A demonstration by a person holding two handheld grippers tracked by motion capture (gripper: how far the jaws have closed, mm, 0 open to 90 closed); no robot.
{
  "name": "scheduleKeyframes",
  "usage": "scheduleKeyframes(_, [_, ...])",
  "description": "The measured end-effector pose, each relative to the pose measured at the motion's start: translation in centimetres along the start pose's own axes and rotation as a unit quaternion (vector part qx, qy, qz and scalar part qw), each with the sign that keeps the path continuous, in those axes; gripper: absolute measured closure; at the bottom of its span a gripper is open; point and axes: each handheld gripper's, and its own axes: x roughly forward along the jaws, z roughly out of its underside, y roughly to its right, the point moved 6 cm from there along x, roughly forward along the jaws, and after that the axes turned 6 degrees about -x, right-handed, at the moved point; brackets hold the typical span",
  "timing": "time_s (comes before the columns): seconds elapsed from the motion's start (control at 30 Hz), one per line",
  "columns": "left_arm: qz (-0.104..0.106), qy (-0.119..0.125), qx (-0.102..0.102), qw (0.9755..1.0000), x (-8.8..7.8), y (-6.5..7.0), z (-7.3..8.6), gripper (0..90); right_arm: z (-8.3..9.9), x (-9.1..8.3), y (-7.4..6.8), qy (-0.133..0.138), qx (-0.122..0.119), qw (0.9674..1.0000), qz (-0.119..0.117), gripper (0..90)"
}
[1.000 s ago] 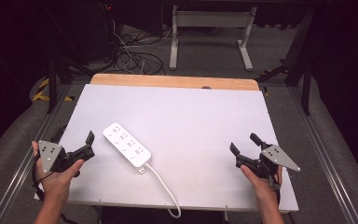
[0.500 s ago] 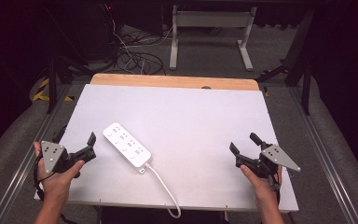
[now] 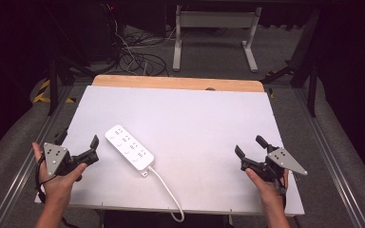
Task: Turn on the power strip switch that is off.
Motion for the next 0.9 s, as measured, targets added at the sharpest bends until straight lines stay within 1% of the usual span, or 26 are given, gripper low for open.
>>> scheduleKeyframes(0.13, [-0.001, -0.003, 0.002, 1.0, 0.01, -0.05, 0.12, 0.5, -0.04, 0.03, 0.04, 0.001, 0.0, 1.0, 0.002, 11.5])
scheduleKeyframes(0.3, [-0.001, -0.002, -0.001, 1.0, 0.0, -0.11, 0.18, 0.5, -0.11, 0.1, 0.06, 0.005, 0.0, 1.0, 0.002, 8.0])
scheduleKeyframes(0.4, [-0.001, -0.003, 0.003, 1.0, -0.03, -0.16, 0.23, 0.5, -0.14, 0.11, 0.06, 0.006, 0.0, 1.0, 0.002, 6.1])
scheduleKeyframes(0.53, [0.001, -0.002, 0.004, 1.0, -0.04, -0.11, 0.25, 0.5, -0.14, 0.1, 0.12, 0.005, -0.001, 1.0, 0.003, 5.1])
scheduleKeyframes(0.63, [-0.004, 0.0, 0.004, 1.0, -0.05, -0.19, 0.23, 0.5, -0.16, 0.06, 0.11, 0.007, 0.002, 1.0, 0.002, 4.3])
scheduleKeyframes(0.83, [-0.004, 0.002, 0.002, 1.0, -0.08, -0.26, 0.21, 0.5, -0.18, 0.05, 0.16, 0.008, 0.003, 1.0, -0.001, 1.9])
scheduleKeyframes(0.9, [-0.003, 0.001, 0.003, 1.0, -0.15, -0.3, 0.27, 0.5, -0.06, 0.14, 0.18, 0.004, 0.006, 1.0, 0.0, 1.9])
